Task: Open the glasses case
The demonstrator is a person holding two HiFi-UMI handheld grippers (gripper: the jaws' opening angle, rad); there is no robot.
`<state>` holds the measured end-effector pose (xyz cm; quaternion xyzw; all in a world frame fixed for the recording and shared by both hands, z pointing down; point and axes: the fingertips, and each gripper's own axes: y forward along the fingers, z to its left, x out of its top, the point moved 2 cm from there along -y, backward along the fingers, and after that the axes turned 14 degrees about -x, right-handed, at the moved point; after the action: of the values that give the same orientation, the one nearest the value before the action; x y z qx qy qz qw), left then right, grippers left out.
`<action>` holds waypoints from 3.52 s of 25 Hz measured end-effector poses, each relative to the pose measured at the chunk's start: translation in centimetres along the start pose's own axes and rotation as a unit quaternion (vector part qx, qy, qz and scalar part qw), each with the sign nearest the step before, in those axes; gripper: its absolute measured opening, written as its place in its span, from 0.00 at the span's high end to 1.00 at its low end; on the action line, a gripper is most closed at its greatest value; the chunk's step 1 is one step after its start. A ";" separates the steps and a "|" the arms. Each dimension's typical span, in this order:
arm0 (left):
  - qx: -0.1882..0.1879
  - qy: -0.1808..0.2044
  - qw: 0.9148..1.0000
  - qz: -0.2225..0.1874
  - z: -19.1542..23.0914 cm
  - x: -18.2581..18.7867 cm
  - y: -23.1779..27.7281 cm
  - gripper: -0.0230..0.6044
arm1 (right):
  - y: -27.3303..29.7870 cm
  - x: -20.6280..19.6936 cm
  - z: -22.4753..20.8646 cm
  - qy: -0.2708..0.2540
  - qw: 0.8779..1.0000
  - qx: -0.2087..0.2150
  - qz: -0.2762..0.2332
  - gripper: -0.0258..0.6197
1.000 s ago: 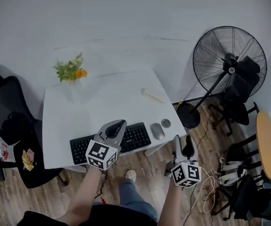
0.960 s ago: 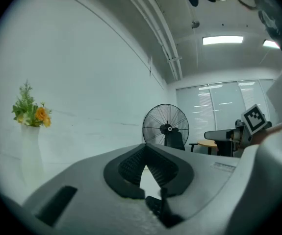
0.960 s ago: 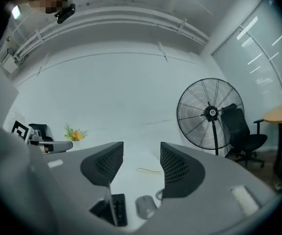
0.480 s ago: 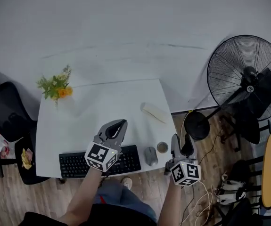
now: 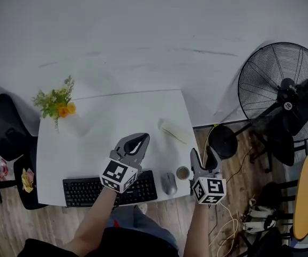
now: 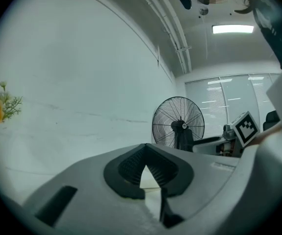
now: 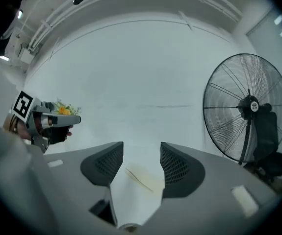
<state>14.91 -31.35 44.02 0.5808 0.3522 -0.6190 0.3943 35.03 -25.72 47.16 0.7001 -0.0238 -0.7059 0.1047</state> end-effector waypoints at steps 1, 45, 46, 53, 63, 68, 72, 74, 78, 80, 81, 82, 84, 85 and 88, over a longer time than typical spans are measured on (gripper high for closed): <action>-0.002 -0.003 1.000 0.000 0.1 -0.1 0.2 0.95 | 0.6 -0.2 0.2 -0.027 1.000 0.009 0.009 0.60; -0.024 -0.047 0.998 0.015 0.9 -2.9 1.5 0.95 | 14.2 -15.3 2.1 -0.578 0.771 0.170 0.205 0.85; -0.024 -0.047 0.998 0.015 0.9 -2.9 1.5 0.95 | 14.3 -15.1 2.0 -0.578 0.772 0.170 0.202 0.86; -0.024 -0.048 0.998 0.015 0.8 -2.8 1.6 0.95 | 15.9 -13.3 0.8 -0.576 0.778 0.158 0.194 0.91; -0.014 -0.049 0.998 0.022 1.5 -3.2 1.2 0.95 | 19.7 -12.3 -1.2 -0.553 0.792 0.147 0.215 0.93; -0.012 -0.048 0.999 0.023 1.5 -3.2 1.0 0.95 | 20.6 -12.3 -1.7 -0.537 0.801 0.143 0.222 0.92; -0.012 -0.047 0.999 0.024 1.3 -3.1 1.0 0.95 | 21.0 -12.3 -1.9 -0.529 0.806 0.140 0.225 0.92; -0.012 -0.048 0.998 0.025 1.3 -3.1 0.9 0.95 | 21.0 -12.3 -2.0 -0.528 0.807 0.139 0.226 0.92; -0.009 -0.049 0.998 0.026 1.5 -3.1 0.8 0.95 | 21.2 -12.4 -2.0 -0.526 0.808 0.136 0.227 0.92; -0.008 -0.050 0.998 0.025 1.6 -3.2 0.7 0.95 | 21.2 -12.3 -2.0 -0.523 0.810 0.135 0.226 0.92; -0.008 -0.051 0.998 0.025 1.6 -3.2 0.6 0.95 | 21.2 -12.3 -2.0 -0.522 0.812 0.135 0.225 0.91; -0.008 -0.051 0.998 0.025 1.6 -3.2 0.6 0.95 | 21.1 -12.2 -1.9 -0.520 0.813 0.135 0.224 0.88; -0.009 -0.050 0.998 0.024 1.5 -3.1 0.5 0.95 | 20.9 -12.1 -1.8 -0.517 0.815 0.136 0.223 0.87; -0.010 -0.049 0.998 0.024 1.4 -3.1 0.5 0.95 | 20.8 -12.0 -1.8 -0.516 0.816 0.136 0.223 0.85; -0.014 -0.046 0.999 0.023 1.2 -2.9 0.5 0.95 | 20.4 -11.5 -1.9 -0.507 0.822 0.134 0.220 0.84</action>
<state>14.89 -32.38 47.03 0.5537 0.3288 -0.6311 0.4325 39.25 -43.38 62.12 0.2265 -0.3212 -0.9094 0.1361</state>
